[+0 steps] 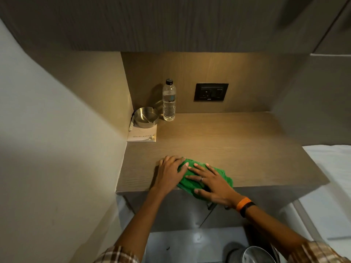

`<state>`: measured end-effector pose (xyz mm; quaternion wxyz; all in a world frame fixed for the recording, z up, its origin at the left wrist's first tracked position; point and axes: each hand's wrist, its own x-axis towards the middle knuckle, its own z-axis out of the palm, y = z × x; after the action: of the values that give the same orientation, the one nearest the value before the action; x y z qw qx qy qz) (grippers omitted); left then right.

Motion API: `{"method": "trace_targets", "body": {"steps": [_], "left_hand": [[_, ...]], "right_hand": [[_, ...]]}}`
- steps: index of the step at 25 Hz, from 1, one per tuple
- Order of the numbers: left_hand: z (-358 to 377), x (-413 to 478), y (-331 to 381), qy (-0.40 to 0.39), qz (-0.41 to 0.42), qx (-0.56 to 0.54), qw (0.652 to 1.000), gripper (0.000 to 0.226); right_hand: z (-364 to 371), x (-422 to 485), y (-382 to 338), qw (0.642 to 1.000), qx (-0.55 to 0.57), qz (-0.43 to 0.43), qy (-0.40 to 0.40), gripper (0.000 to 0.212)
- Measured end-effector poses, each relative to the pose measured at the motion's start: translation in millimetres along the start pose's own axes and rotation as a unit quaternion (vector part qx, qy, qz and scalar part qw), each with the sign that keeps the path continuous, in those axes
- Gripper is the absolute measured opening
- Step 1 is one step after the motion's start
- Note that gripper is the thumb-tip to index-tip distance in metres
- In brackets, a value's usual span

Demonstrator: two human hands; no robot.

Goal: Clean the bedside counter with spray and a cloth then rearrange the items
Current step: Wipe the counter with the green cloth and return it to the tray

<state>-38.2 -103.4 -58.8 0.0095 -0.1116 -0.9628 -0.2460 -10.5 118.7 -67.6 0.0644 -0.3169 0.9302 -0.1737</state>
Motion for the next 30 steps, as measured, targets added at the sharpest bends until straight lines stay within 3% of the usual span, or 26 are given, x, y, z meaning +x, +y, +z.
{"method": "trace_targets", "body": {"steps": [2,4,7,10,12,14,16,21,23,25,27,30], "left_hand": [[-4,8,11,-0.025,-0.038,-0.038,0.998,0.048],[-6,11,24,-0.047,-0.073,-0.082,0.993,0.057],[-14,19,45,-0.069,-0.085,-0.166,0.98,0.054],[-21,22,67,-0.081,-0.078,-0.283,0.952,0.042],[-16,24,88,-0.099,-0.06,-0.35,0.929,0.037],[3,29,120,-0.095,-0.028,-0.373,0.922,0.031],[29,35,159,-0.092,-0.026,-0.393,0.915,0.026],[124,56,301,-0.096,-0.055,-0.437,0.893,0.029],[164,59,354,-0.125,-0.045,-0.422,0.897,0.038],[204,61,399,-0.138,0.001,-0.38,0.914,0.051],[248,65,444,-0.121,0.064,-0.326,0.935,0.057],[317,69,497,-0.128,0.132,-0.254,0.95,0.058]], "right_hand": [[0,-18,0,0.984,0.037,0.126,0.121,0.053],[3,-35,-2,0.952,-0.028,0.25,0.175,0.059],[-2,-35,-8,0.938,-0.015,0.324,0.124,0.069],[-23,-43,-1,0.936,0.07,0.336,0.077,0.045],[-38,-74,17,0.912,0.182,0.363,0.057,0.036],[-54,-117,45,0.864,0.295,0.396,0.098,0.027],[-70,-158,78,0.79,0.422,0.411,0.171,0.02],[-92,-264,187,0.587,0.621,0.413,0.314,0.042],[-94,-303,232,0.536,0.647,0.414,0.351,0.044],[-96,-335,277,0.512,0.641,0.426,0.382,0.046],[-96,-363,324,0.512,0.616,0.438,0.408,0.047],[-83,-397,384,0.576,0.538,0.451,0.419,0.057]]}}
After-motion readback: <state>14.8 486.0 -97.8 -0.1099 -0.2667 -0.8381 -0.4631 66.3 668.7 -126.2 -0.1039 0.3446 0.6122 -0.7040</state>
